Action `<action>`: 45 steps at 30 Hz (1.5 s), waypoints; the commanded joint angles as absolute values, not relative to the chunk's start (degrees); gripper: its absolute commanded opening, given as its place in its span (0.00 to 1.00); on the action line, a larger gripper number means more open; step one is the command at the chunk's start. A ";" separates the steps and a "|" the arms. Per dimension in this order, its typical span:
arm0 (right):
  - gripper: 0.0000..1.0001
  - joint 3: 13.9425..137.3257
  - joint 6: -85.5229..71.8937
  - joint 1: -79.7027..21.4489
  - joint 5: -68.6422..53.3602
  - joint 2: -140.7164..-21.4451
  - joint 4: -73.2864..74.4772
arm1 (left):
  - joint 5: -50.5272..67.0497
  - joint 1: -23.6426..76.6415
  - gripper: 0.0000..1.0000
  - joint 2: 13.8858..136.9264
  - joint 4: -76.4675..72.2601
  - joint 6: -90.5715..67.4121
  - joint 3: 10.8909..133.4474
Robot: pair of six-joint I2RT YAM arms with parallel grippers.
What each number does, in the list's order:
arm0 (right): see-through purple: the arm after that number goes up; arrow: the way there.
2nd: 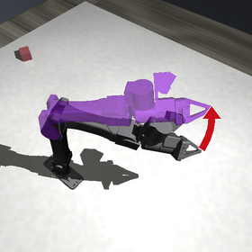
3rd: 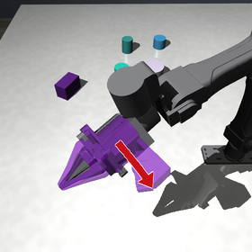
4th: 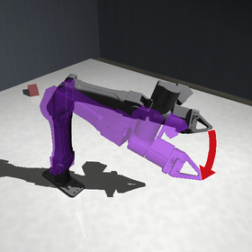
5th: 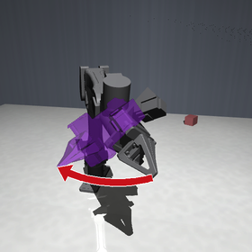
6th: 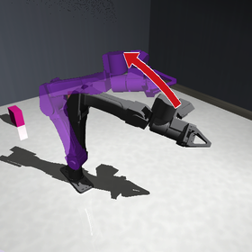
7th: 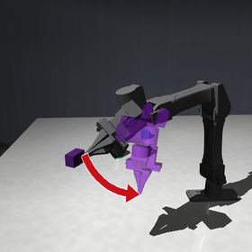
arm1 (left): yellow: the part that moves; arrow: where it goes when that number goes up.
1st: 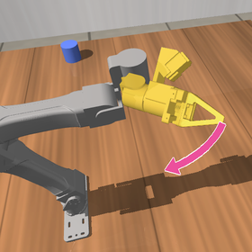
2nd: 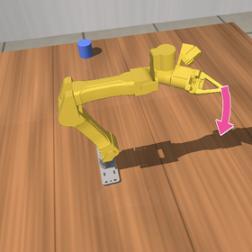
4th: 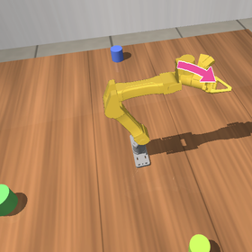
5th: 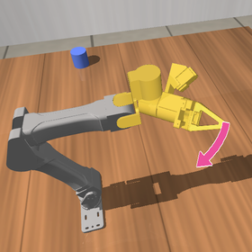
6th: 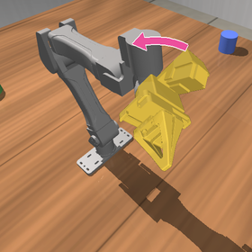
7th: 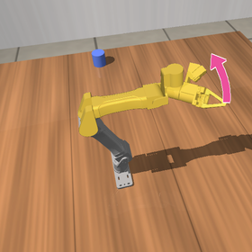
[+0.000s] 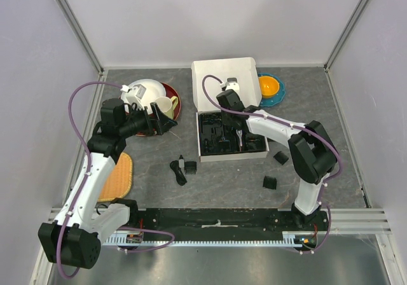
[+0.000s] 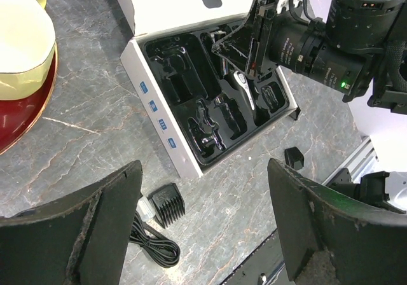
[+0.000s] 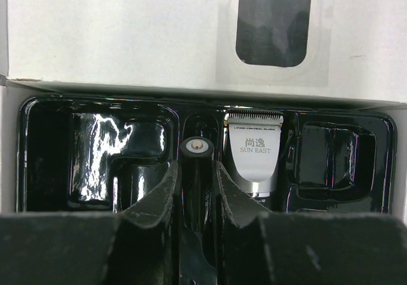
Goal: Sort the hair-cutting tools
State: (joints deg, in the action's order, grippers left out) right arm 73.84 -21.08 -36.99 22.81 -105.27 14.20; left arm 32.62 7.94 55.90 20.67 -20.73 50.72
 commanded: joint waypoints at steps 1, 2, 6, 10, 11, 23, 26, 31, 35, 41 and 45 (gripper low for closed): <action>0.25 73.21 -21.88 -36.91 22.85 -106.43 12.30 | 31.82 7.82 0.86 55.99 19.33 -19.60 51.59; 0.26 73.21 -22.06 -36.91 22.68 -106.61 12.30 | 31.73 7.82 0.86 55.90 19.42 -19.60 51.50; 0.34 73.21 -22.41 -36.91 22.15 -107.05 12.39 | 31.20 7.74 0.86 55.90 19.78 -19.34 51.50; 0.44 73.13 -22.59 -36.83 21.80 -106.70 12.39 | 30.85 7.82 0.86 55.72 20.04 -19.07 51.42; 0.46 73.21 -22.59 -36.91 21.88 -106.18 12.39 | 30.85 7.82 0.86 55.72 20.13 -19.07 51.33; 0.31 74.88 -23.03 -36.83 22.06 -104.77 15.64 | 30.15 7.73 0.86 55.55 20.48 -18.90 51.24; 0.25 74.01 -23.55 -36.83 21.88 -104.24 16.17 | 30.06 7.82 0.86 55.46 20.48 -18.90 51.15; 0.15 73.13 -23.47 -36.83 21.10 -104.94 16.79 | 30.15 7.73 0.86 55.72 20.57 -18.98 51.24; 0.08 73.12 -23.47 -36.83 20.92 -106.17 17.14 | 30.15 7.73 0.85 55.63 20.57 -18.98 51.06; 0.05 73.04 -23.64 -36.56 20.31 -107.31 17.40 | 30.06 7.73 0.85 55.63 20.48 -19.07 50.89; 0.04 73.21 -23.38 -36.39 19.52 -108.02 17.58 | 30.06 7.73 0.85 55.63 20.57 -18.98 50.89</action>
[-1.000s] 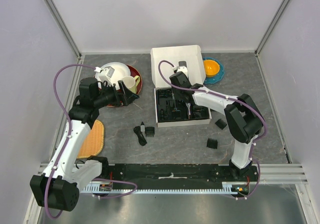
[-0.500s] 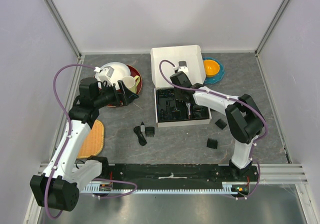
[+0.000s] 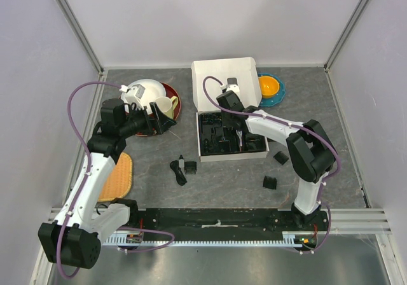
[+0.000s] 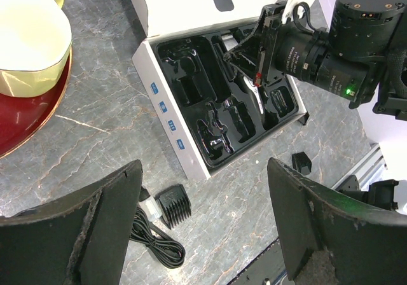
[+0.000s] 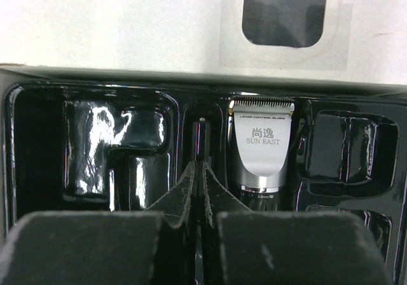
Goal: Sort the hair-cutting tools
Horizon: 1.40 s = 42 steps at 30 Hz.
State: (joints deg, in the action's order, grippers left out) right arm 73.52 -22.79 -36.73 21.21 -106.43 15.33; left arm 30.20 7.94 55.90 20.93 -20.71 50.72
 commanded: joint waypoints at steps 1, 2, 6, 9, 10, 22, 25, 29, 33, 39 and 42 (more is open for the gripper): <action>0.04 73.13 -23.38 -36.39 19.34 -108.37 17.75 | 30.15 7.73 0.85 55.63 20.48 -18.98 50.89; 0.04 73.21 -23.47 -36.39 19.25 -108.54 17.93 | 30.06 7.73 0.85 55.63 20.65 -18.98 50.89; 0.04 73.12 -23.82 -36.39 18.72 -108.90 18.37 | 29.97 7.73 0.85 55.55 20.65 -18.98 50.89; 0.05 73.73 -23.64 -36.39 19.16 -107.41 18.37 | 29.97 7.74 0.85 55.63 20.74 -18.98 50.89; 0.07 74.26 -23.38 -36.39 19.60 -106.79 18.80 | 29.88 7.73 0.85 55.63 20.74 -18.90 50.98; 0.52 79.63 -20.30 -36.39 13.27 -95.55 26.44 | 23.21 7.73 0.85 55.46 23.55 -19.69 51.94; 0.58 76.21 -21.35 -36.39 16.95 -91.94 29.25 | 22.94 7.73 0.85 55.46 24.17 -19.69 52.03; 0.68 68.41 -25.56 -35.78 26.96 -86.23 33.65 | 22.59 7.73 0.85 55.37 24.35 -19.34 51.68; 0.71 60.66 -31.10 -31.74 28.83 -77.90 36.03 | 22.94 7.73 0.85 56.07 24.35 -19.51 51.59; 0.76 51.07 -40.34 -27.52 28.83 -65.59 39.29 | 23.90 7.73 0.85 56.87 24.61 -19.69 51.59; 0.79 48.43 -40.34 -27.33 25.76 -62.94 40.34 | 24.17 7.73 0.85 56.95 24.61 -19.78 51.50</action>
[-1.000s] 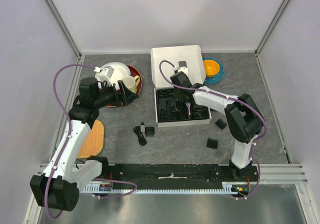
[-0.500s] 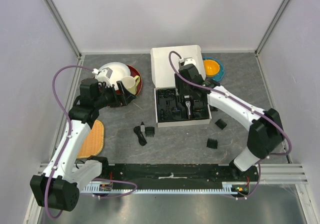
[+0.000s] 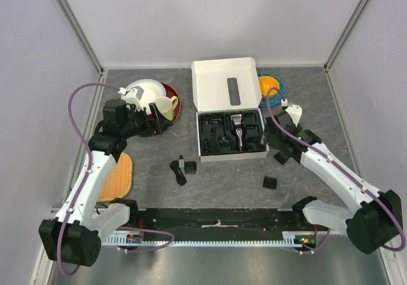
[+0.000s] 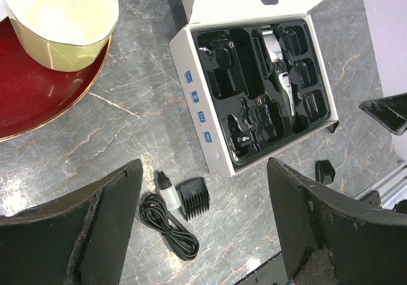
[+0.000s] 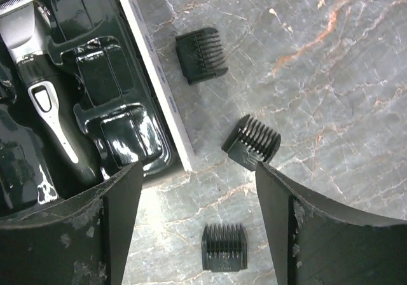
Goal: Sort the hair-cutting tools
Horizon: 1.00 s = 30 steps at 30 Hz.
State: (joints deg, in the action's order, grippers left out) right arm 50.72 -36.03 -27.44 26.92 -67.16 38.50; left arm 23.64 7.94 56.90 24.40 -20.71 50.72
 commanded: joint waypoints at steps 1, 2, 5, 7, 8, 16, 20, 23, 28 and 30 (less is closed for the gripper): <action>0.80 48.25 -40.25 -27.33 24.62 -63.02 41.82 | 24.08 7.73 0.85 56.78 24.52 -19.78 51.50; 0.80 47.90 -40.25 -27.33 21.91 -63.45 42.71 | 24.08 7.65 0.85 56.78 24.70 -19.78 51.50; 0.82 46.85 -40.43 -27.25 17.42 -63.90 46.05 | 24.08 7.82 0.85 56.52 24.78 -19.60 51.42; 0.90 46.41 -39.99 -27.33 12.06 -63.20 47.97 | 23.82 7.73 0.85 56.34 24.87 -19.60 51.33; 0.91 46.75 -40.25 -27.25 11.43 -62.15 48.86 | 23.73 7.82 0.85 56.25 24.79 -19.60 51.33; 0.98 43.78 -41.48 -27.25 8.36 -60.20 51.06 | 22.94 7.73 0.85 55.81 25.14 -19.69 51.86; 0.98 40.62 -44.56 -27.16 7.13 -61.52 49.66 | 22.77 7.73 0.84 55.55 25.22 -19.60 51.68; 0.98 39.03 -45.18 -27.25 6.33 -61.87 47.73 | 22.76 7.73 0.84 55.46 25.23 -19.60 51.77; 0.98 35.69 -46.23 -27.25 4.13 -65.03 43.26 | 22.85 7.73 0.84 55.55 25.40 -19.60 51.77; 0.97 34.19 -46.84 -27.25 3.35 -66.44 41.84 | 22.76 7.73 0.84 55.55 25.40 -19.60 51.77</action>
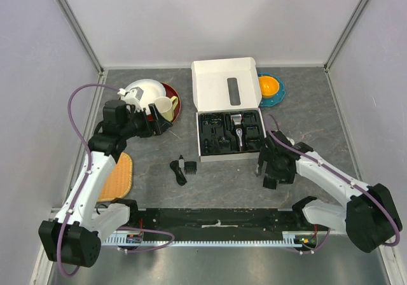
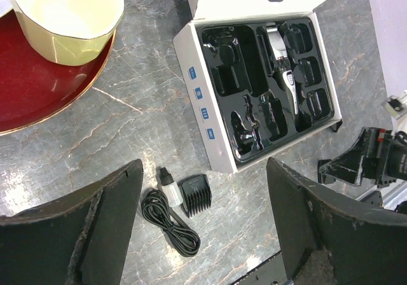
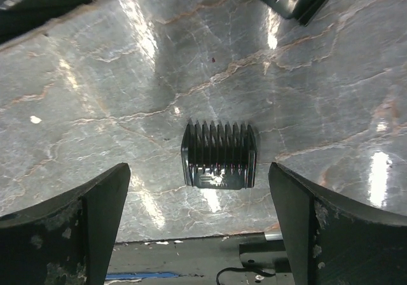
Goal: Sort the hair-cutting tools
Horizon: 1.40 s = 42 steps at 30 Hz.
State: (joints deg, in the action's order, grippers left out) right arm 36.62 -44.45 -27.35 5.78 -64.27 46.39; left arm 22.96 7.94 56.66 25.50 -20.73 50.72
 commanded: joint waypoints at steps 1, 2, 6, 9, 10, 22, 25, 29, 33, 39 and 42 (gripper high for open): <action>0.97 33.67 -47.37 -27.25 3.08 -66.88 40.53 | 22.76 7.73 0.84 55.46 25.31 -19.60 51.77; 0.96 32.97 -47.46 -27.25 2.99 -67.67 40.17 | 22.76 7.73 0.84 55.55 25.40 -19.60 51.68; 0.92 31.99 -48.95 -27.25 4.04 -68.82 39.81 | 22.85 7.73 0.84 55.55 25.40 -19.69 51.68; 0.88 31.55 -50.18 -27.25 5.10 -68.64 39.73 | 22.85 7.73 0.84 55.55 25.31 -19.69 51.68; 0.86 31.38 -50.53 -27.33 5.53 -68.73 39.64 | 22.85 7.73 0.84 55.46 25.40 -19.69 51.68; 0.45 30.41 -51.59 -27.33 4.75 -63.82 38.50 | 34.00 7.73 0.84 53.44 20.13 -19.87 50.28; 0.44 32.51 -51.50 -27.25 3.08 -60.23 39.11 | 40.94 7.82 0.84 52.56 16.36 -20.74 49.48; 0.41 36.12 -52.90 -27.25 0.97 -54.07 40.34 | 45.79 8.52 0.84 52.47 11.26 -25.29 49.57; 0.41 38.66 -56.94 -27.25 -2.72 -48.53 35.61 | 44.84 13.42 0.84 52.82 4.15 -30.75 48.43; 0.41 41.82 -65.55 -27.25 -1.06 -47.37 23.39 | 30.71 29.23 0.84 56.86 -7.81 -34.54 46.14; 0.41 43.41 -70.81 -27.33 -1.14 -48.78 17.33 | 24.29 35.83 0.83 60.81 -15.27 -34.02 45.27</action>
